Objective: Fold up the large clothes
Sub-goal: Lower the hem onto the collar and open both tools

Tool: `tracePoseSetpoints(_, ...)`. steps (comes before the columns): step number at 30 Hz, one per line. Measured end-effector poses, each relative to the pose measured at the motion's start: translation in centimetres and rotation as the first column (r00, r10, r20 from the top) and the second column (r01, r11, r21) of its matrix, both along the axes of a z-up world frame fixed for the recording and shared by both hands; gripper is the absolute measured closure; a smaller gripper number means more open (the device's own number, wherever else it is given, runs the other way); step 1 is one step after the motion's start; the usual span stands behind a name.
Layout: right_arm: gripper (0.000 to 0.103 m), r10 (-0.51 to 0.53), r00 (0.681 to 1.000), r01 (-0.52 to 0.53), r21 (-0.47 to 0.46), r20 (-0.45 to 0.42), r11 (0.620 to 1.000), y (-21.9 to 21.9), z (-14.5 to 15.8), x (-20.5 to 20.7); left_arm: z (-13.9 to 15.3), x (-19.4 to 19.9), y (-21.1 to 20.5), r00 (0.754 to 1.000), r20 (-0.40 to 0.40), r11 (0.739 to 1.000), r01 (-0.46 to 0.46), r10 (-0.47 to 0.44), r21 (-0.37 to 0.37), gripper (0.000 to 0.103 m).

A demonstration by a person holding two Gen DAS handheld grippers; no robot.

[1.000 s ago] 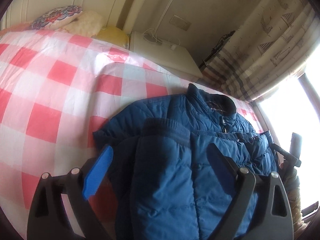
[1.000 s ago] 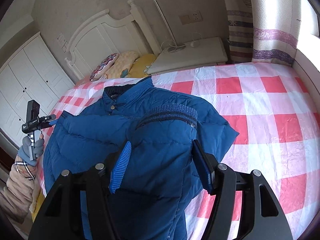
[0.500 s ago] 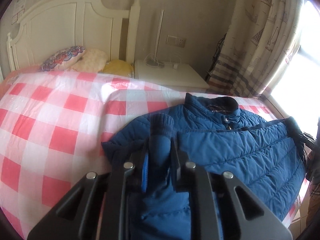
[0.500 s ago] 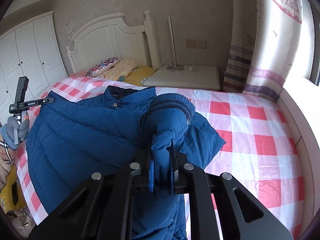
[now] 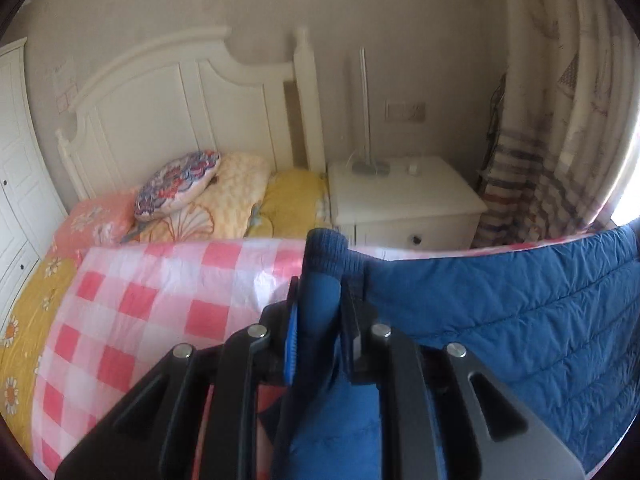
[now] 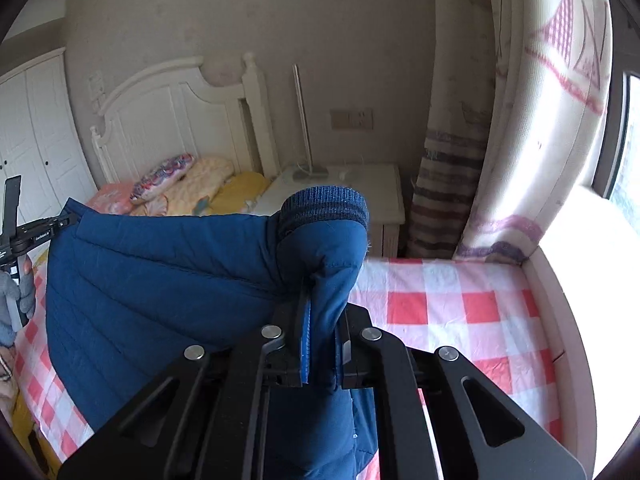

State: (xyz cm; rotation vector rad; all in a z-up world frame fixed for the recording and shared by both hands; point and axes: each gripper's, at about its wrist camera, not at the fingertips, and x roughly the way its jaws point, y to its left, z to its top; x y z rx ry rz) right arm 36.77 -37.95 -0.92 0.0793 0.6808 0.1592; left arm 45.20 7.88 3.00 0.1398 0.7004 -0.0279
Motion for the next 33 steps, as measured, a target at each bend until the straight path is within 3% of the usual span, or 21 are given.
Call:
tracePoseSetpoints(3, 0.095, -0.054, 0.992, 0.045, -0.079, -0.116, 0.996, 1.2, -7.2, 3.1, -7.3, 1.9, -1.1, 0.997, -0.041, 0.994, -0.065, 0.069, 0.087, 0.085)
tracePoseSetpoints(5, 0.095, -0.08, 0.978, 0.065, -0.081, -0.193, 0.995, 1.5, -11.4, 4.6, -11.2, 2.7, -1.8, 0.992, -0.065, 0.987, -0.099, 0.108, 0.127, 0.085)
tracePoseSetpoints(9, 0.095, -0.102, 0.978, 0.091, -0.064, -0.182, 0.994, 1.0, -11.7, 4.8, -10.3, 2.6, -2.3, 0.996, -0.025, 0.983, -0.084, 0.089, 0.166, 0.084)
tracePoseSetpoints(11, 0.095, -0.106, 0.976, 0.1, -0.04, -0.19, 0.994, 0.5, -11.8, 4.7, -10.3, 3.3, -2.4, 0.995, -0.061, 0.979, -0.069, 0.082, 0.189, 0.071)
tracePoseSetpoints(14, 0.094, -0.124, 0.971, 0.125, -0.007, -0.206, 0.992, 0.3, -12.5, 4.4, -13.2, 5.0, -2.3, 0.978, -0.166, 0.969, -0.083, 0.124, 0.234, 0.051)
tracePoseSetpoints(15, 0.093, -0.131, 0.969, 0.134, 0.001, -0.208, 0.991, 0.2, -12.7, 4.4, -13.5, 5.2, -2.3, 0.976, -0.17, 0.964, -0.091, 0.136, 0.249, 0.048)
tracePoseSetpoints(18, 0.075, -0.149, 0.965, 0.15, -0.013, -0.217, 0.989, 0.2, -12.1, 3.7, -12.6, 4.7, -2.4, 0.981, -0.138, 0.958, -0.098, 0.139, 0.27, 0.03)
tracePoseSetpoints(19, 0.059, -0.166, 0.962, 0.165, -0.024, -0.216, 0.986, 0.0, -11.5, 3.5, -11.9, 4.2, -2.3, 0.986, -0.123, 0.964, -0.081, 0.115, 0.252, 0.023)
tracePoseSetpoints(20, 0.052, -0.186, 0.961, 0.184, -0.031, -0.205, 0.982, -0.2, -10.7, 3.2, -10.9, 3.4, -2.0, 0.992, -0.084, 0.971, -0.075, 0.097, 0.229, 0.019)
tracePoseSetpoints(22, 0.05, -0.22, 0.967, 0.219, -0.017, -0.129, 0.976, -0.4, -8.1, 2.1, -8.4, 2.0, -1.7, 0.993, 0.003, 0.974, -0.115, 0.117, 0.197, 0.012)
tracePoseSetpoints(24, 0.05, -0.2, 0.978, 0.2, -0.017, -0.063, 0.98, 0.8, -5.6, 1.5, -5.4, 0.9, -1.5, 0.99, 0.06, 0.987, -0.135, 0.13, 0.092, 0.004)
tracePoseSetpoints(26, 0.05, -0.138, 0.99, 0.136, -0.055, -0.021, 0.989, 3.5, -3.9, 1.7, -3.1, 0.3, -2.0, 0.99, 0.069, 0.992, -0.117, 0.119, -0.038, 0.002)
tracePoseSetpoints(27, 0.05, -0.091, 0.996, 0.09, -0.084, -0.007, 0.992, 5.3, -3.3, 2.0, -2.4, 0.3, -2.9, 0.993, 0.054, 0.993, -0.1, 0.104, -0.069, 0.002)
tracePoseSetpoints(30, 0.05, 0.029, 0.999, -0.031, -0.154, -0.013, 0.988, 10.8, -3.4, 3.3, -2.3, 1.5, -6.5, 0.999, -0.033, 0.997, -0.029, 0.026, -0.078, 0.002)
tracePoseSetpoints(33, 0.05, 0.086, 0.994, -0.097, -0.165, -0.072, 0.981, 14.4, -4.9, 5.3, -4.6, 2.4, -9.9, 0.995, -0.096, 1.0, 0.003, -0.003, -0.003, 0.002)
